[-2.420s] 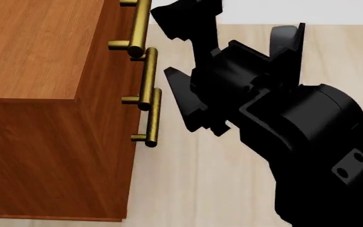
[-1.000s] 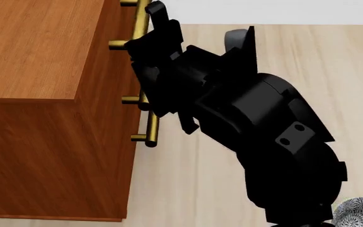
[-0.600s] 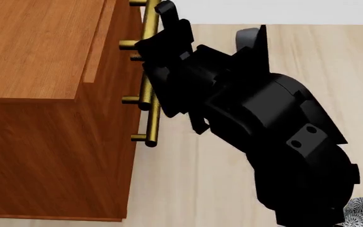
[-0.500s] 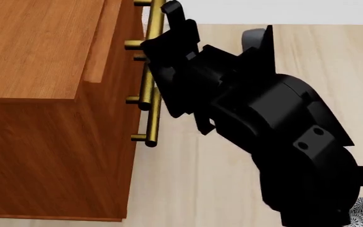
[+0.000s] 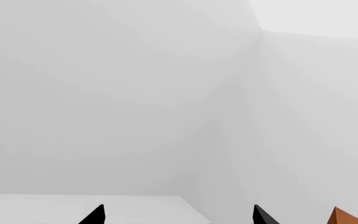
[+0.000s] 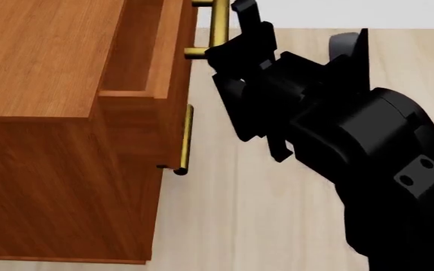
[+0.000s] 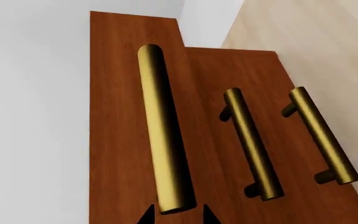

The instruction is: Close the bottom drawer of the cabinet and open the top drawer.

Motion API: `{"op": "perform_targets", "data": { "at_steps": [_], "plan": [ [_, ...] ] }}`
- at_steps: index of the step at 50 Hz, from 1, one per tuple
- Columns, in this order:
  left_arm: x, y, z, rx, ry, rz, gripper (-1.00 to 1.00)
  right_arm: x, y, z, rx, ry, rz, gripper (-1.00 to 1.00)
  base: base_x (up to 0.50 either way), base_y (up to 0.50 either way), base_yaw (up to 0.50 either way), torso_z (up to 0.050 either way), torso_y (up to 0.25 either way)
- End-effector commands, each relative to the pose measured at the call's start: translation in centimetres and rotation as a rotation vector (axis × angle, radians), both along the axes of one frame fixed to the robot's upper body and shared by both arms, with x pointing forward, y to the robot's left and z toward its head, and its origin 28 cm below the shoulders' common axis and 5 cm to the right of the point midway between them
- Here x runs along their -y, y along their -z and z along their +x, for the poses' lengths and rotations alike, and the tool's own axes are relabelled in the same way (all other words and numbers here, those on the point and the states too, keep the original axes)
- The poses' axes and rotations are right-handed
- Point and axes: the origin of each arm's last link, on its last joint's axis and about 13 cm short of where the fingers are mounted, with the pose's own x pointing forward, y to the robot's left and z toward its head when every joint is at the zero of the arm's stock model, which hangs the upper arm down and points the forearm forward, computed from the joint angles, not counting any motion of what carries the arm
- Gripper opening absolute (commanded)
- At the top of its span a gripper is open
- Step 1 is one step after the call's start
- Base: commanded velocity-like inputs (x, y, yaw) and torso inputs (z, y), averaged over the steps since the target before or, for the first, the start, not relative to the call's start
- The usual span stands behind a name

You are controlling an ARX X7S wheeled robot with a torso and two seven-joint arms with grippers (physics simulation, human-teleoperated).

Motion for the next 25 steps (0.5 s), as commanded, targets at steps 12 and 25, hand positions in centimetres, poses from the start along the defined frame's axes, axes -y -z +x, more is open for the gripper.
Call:
{"op": "perform_targets", "data": {
  "at_steps": [12, 25],
  "plan": [
    [0.0, 0.2, 0.1, -0.007, -0.001, 0.004, 1.00, 3.0, -1.7, 0.0, 0.087, 0.126, 0.040, -1.00, 0.00, 0.00, 0.00, 0.001, 0.000],
    [0.0, -0.1, 0.1, -0.008, 0.001, 0.004, 1.00, 3.9, -2.0, -0.3, 0.091, 0.154, 0.055, -1.00, 0.00, 0.00, 0.00, 0.001, 0.002]
  ]
}}
